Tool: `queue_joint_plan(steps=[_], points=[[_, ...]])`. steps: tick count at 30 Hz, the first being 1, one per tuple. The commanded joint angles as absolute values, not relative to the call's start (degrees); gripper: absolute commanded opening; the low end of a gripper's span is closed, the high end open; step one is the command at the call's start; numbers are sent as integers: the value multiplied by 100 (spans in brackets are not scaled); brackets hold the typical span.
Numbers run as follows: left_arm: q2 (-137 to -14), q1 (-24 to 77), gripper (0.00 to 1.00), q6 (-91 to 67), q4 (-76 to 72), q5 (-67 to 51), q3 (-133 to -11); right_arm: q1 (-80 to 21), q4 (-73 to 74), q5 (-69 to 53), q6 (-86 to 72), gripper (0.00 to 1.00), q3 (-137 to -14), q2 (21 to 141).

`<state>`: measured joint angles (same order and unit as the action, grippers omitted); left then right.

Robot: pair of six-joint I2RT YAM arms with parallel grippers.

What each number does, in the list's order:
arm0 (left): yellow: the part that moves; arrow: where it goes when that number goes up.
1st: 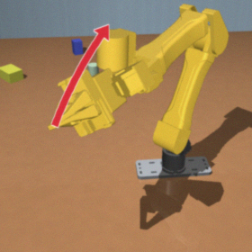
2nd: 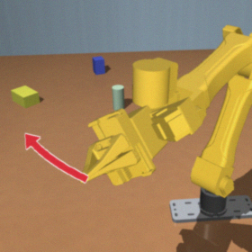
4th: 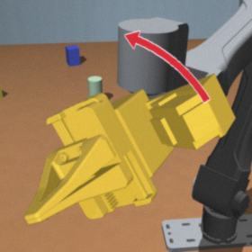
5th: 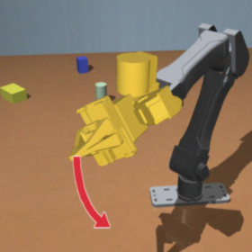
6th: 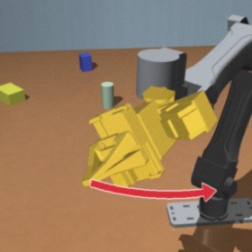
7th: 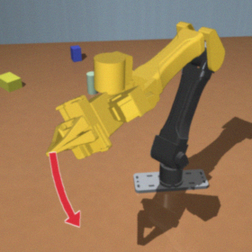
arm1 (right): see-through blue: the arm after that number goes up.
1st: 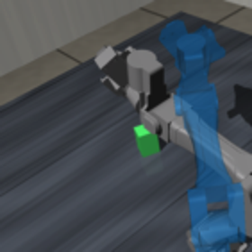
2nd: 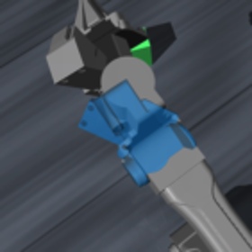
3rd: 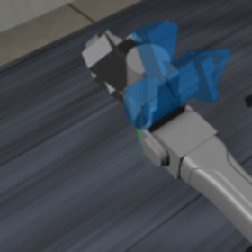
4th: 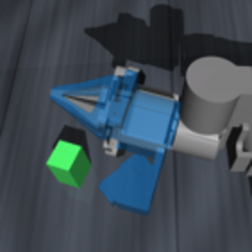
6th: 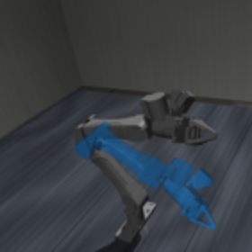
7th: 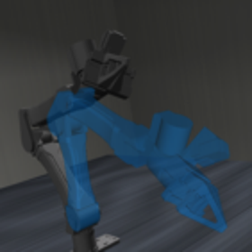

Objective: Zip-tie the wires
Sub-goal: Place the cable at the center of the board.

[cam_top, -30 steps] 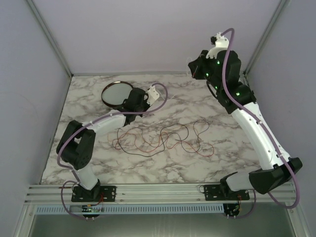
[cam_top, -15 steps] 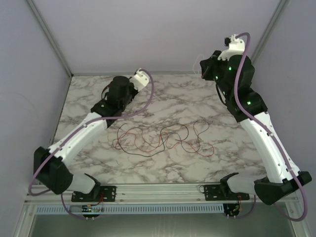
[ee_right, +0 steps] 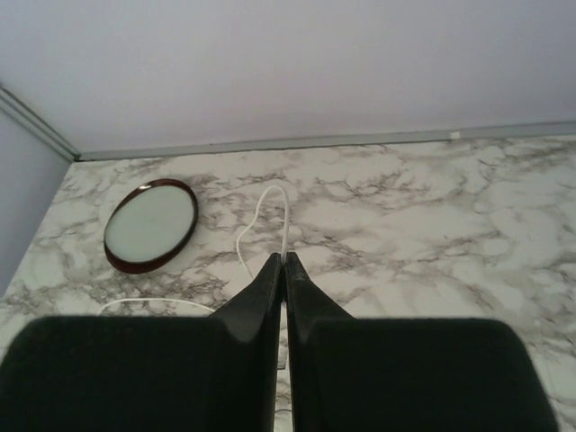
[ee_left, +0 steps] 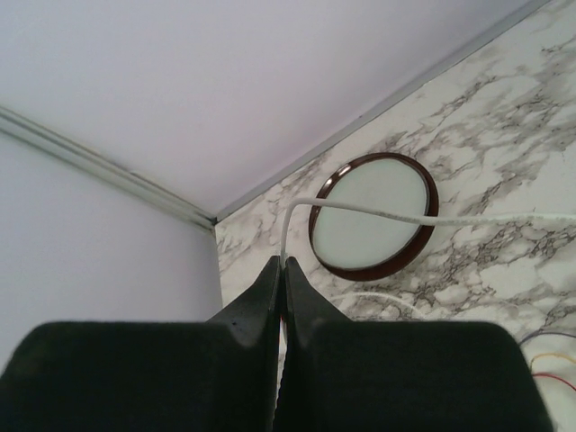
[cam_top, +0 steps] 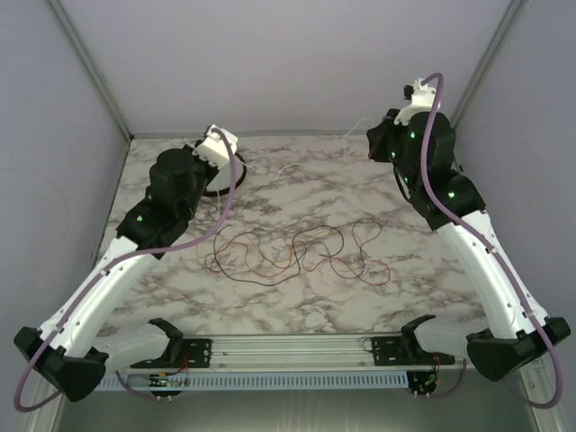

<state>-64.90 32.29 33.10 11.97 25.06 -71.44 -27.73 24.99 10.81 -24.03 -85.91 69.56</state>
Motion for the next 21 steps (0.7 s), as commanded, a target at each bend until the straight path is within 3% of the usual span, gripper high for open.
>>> queue_joint_plan(steps=[1,10,21], points=[[-6111,3208,0,3046,1848,2648,-6993,-2708,2922,1619,-2476,0,-8641,6759],[-5551,3217,0,2833,2966,2928,-6829,-2724,3121,1244,-2654,0,-8114,6610],[-5763,3217,0,3243,2911,3591,-6820,-3120,3071,1078,-2979,0,-7540,6353]])
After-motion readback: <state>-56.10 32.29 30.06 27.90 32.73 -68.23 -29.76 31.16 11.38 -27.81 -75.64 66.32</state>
